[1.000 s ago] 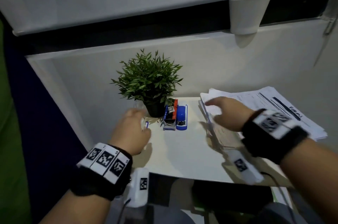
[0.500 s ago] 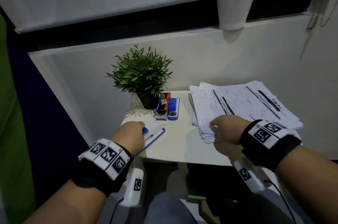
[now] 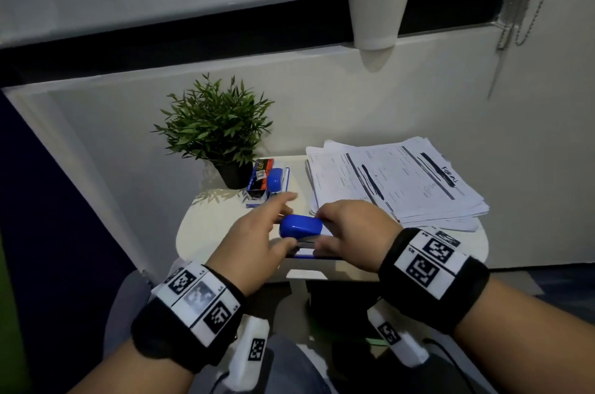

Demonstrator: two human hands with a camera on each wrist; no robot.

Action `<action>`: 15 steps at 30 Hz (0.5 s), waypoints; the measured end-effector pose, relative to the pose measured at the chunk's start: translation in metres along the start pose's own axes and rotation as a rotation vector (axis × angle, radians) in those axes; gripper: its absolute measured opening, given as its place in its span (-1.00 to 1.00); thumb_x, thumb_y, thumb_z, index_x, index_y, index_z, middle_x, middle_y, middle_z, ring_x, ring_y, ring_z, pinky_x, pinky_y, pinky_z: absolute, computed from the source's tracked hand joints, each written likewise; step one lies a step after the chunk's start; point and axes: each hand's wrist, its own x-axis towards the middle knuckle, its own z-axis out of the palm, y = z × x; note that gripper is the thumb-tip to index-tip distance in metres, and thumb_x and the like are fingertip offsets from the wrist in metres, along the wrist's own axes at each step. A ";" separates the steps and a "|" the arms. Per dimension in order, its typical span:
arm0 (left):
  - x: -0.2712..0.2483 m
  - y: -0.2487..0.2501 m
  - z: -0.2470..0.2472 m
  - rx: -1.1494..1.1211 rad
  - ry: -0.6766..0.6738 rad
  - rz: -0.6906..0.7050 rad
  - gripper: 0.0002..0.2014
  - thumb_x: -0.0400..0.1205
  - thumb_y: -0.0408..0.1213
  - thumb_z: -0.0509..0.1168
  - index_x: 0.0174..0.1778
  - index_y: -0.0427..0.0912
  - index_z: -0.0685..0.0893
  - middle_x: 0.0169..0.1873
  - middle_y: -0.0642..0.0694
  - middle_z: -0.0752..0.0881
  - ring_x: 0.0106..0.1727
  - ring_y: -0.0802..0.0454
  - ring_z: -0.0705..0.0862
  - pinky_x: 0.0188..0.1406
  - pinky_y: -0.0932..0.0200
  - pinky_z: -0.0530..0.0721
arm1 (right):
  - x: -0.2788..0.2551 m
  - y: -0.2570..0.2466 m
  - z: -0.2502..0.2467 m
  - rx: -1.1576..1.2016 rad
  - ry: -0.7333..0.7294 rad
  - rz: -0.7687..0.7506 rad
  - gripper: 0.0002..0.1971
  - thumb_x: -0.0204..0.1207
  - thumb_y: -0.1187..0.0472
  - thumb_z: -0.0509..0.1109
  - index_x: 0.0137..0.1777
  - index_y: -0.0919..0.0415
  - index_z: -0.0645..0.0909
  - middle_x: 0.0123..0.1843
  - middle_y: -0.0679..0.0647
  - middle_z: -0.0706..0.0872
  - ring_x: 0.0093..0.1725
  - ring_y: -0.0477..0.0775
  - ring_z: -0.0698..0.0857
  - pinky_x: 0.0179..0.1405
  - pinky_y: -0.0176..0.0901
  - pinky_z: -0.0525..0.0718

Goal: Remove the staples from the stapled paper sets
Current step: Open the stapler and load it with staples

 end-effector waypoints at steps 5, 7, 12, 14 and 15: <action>0.006 -0.016 0.014 0.015 -0.188 -0.232 -0.56 0.53 -0.18 0.42 0.34 0.12 0.56 0.08 0.17 0.70 0.08 0.22 0.65 0.23 0.16 0.59 | -0.006 0.008 0.006 0.072 -0.020 0.086 -0.62 0.49 -0.04 0.44 0.27 -0.01 0.53 0.11 -0.02 0.68 0.02 0.02 0.58 0.04 -0.14 0.54; 0.002 -0.016 0.019 0.083 -0.279 -0.242 -0.69 0.54 -0.15 0.39 0.21 0.12 0.65 -0.05 0.11 0.74 0.00 0.17 0.68 0.15 0.13 0.63 | -0.009 0.009 0.013 0.037 -0.046 0.080 -0.62 0.48 -0.04 0.44 0.27 -0.02 0.53 0.11 -0.02 0.68 0.08 0.06 0.62 0.01 -0.16 0.52; -0.001 -0.022 0.024 0.228 -0.262 -0.249 -0.75 0.54 -0.10 0.37 0.14 0.09 0.70 -0.04 0.09 0.71 0.07 0.11 0.59 0.10 0.19 0.56 | -0.016 0.019 0.021 0.305 0.112 0.140 -0.70 0.45 -0.01 0.49 0.14 -0.05 0.56 -0.03 -0.08 0.68 -0.06 0.00 0.62 0.01 -0.15 0.57; -0.001 -0.026 0.025 0.233 -0.253 -0.261 -0.73 0.54 -0.06 0.38 0.16 0.11 0.69 0.00 0.11 0.70 0.10 0.12 0.56 0.13 0.19 0.54 | -0.018 0.026 0.021 0.425 0.171 0.155 -0.72 0.43 0.06 0.54 0.08 -0.07 0.55 0.00 -0.12 0.68 -0.05 -0.03 0.64 0.06 -0.13 0.60; -0.001 -0.027 0.025 0.234 -0.254 -0.265 -0.73 0.53 -0.05 0.38 0.16 0.11 0.68 0.00 0.12 0.69 0.10 0.13 0.55 0.13 0.20 0.54 | -0.019 0.029 0.022 0.471 0.181 0.150 -0.71 0.42 0.11 0.55 0.04 -0.11 0.52 -0.01 -0.13 0.67 -0.07 -0.04 0.65 0.07 -0.12 0.62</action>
